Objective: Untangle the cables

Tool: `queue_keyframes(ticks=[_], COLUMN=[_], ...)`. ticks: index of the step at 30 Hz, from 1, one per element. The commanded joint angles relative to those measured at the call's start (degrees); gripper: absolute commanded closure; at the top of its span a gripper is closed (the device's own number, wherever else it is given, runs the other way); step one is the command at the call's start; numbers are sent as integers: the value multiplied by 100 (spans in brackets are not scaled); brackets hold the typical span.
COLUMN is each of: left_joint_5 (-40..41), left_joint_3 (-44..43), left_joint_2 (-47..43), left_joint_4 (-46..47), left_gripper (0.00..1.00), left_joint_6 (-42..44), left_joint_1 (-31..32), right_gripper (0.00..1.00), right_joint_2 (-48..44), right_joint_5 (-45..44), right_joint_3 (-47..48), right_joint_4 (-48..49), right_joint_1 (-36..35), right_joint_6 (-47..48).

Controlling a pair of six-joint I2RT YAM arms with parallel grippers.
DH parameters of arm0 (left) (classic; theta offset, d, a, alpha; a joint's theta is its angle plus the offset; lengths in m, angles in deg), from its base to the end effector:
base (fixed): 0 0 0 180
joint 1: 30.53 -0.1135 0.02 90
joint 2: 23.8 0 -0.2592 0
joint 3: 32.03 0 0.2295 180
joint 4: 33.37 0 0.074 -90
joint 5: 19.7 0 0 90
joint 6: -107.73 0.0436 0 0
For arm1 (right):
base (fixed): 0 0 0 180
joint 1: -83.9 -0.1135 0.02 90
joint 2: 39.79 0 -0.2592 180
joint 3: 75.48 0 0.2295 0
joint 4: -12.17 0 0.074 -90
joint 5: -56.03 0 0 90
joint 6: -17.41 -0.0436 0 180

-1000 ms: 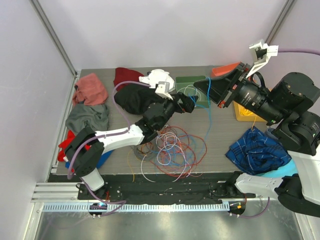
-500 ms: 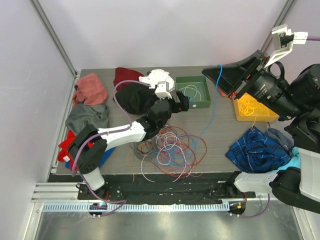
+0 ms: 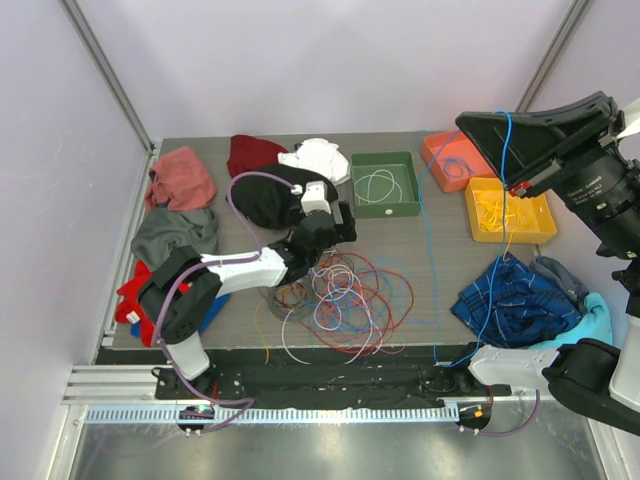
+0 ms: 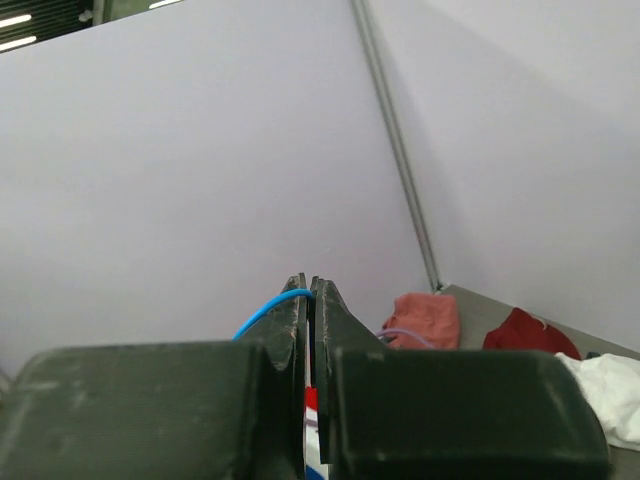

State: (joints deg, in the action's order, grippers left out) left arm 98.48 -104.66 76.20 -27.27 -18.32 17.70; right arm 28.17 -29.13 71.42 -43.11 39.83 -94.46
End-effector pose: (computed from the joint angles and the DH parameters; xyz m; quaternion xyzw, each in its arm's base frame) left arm 0.2642 -0.2649 0.2225 -0.0517 0.8107 -0.2183 0.5408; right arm 0.0508 0.0543 0.6261 -0.1399 0.5296 0.4745 0.6891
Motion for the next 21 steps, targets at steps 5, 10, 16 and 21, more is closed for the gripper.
queue_keyframes(ticks=[5,10,16,21], left_joint_5=[-481,-515,-498,-568], left_joint_3=[264,253,1254,1888], left_joint_2=[-1860,-3273,-4927,-6501], left_joint_4=[-696,-1870,-2695,-3276], left_gripper=[0,0,0,0], left_joint_6=[2,-103,-367,-657], left_joint_1=[-24,-15,-6,-6], right_gripper=[99,99,99,99], right_joint_2=[15,357,1200,1912], right_joint_5=[-1731,-2793,-3717,-3983], right_joint_3=[-465,-773,-378,8], right_joint_4=[434,750,1101,1331], right_joint_1=[4,4,4,284], right_joint_6=[631,1025,1755,1792])
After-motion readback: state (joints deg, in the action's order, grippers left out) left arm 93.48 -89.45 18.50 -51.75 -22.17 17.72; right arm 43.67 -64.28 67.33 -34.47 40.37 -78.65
